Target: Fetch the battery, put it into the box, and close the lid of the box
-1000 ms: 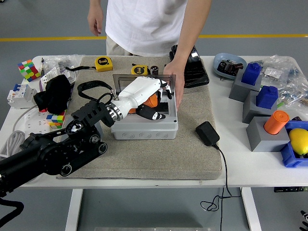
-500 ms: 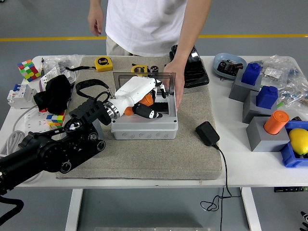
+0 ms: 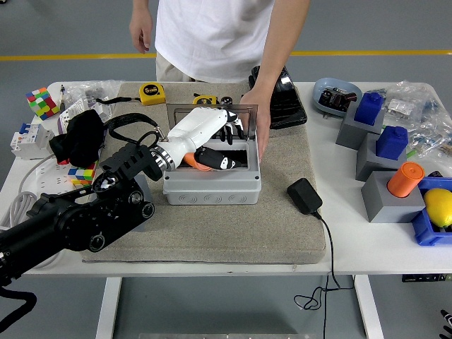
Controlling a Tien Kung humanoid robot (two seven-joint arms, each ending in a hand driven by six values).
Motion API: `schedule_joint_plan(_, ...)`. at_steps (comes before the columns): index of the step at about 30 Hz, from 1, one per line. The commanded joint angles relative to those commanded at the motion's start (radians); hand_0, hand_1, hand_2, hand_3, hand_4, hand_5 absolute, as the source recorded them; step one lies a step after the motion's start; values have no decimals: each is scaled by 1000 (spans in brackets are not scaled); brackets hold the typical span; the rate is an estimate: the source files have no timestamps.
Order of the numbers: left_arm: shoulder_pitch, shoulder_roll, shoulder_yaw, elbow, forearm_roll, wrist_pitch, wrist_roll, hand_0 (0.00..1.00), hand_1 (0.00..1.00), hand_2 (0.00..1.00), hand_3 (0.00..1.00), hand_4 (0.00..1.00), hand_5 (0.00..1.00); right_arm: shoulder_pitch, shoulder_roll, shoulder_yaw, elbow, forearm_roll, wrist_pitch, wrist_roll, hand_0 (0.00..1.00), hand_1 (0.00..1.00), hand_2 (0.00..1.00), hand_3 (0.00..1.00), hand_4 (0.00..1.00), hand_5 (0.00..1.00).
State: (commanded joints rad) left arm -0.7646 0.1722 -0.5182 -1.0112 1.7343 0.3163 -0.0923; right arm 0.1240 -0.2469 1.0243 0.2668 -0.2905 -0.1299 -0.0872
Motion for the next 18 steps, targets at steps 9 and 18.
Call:
schedule_joint_plan(9, 8, 3, -22, -18, -16, -2, -6, 520, 615, 607, 639, 998, 495, 0, 1, 5, -1, -1, 1, 0, 627, 652, 642, 536, 955, 421)
schedule_joint_plan(18, 61, 42, -108, -123, -18, -8, 13, 353, 505, 520, 567, 998, 268, 0, 2, 13, 0, -4, 0, 3, 627, 652, 643, 536, 955, 421)
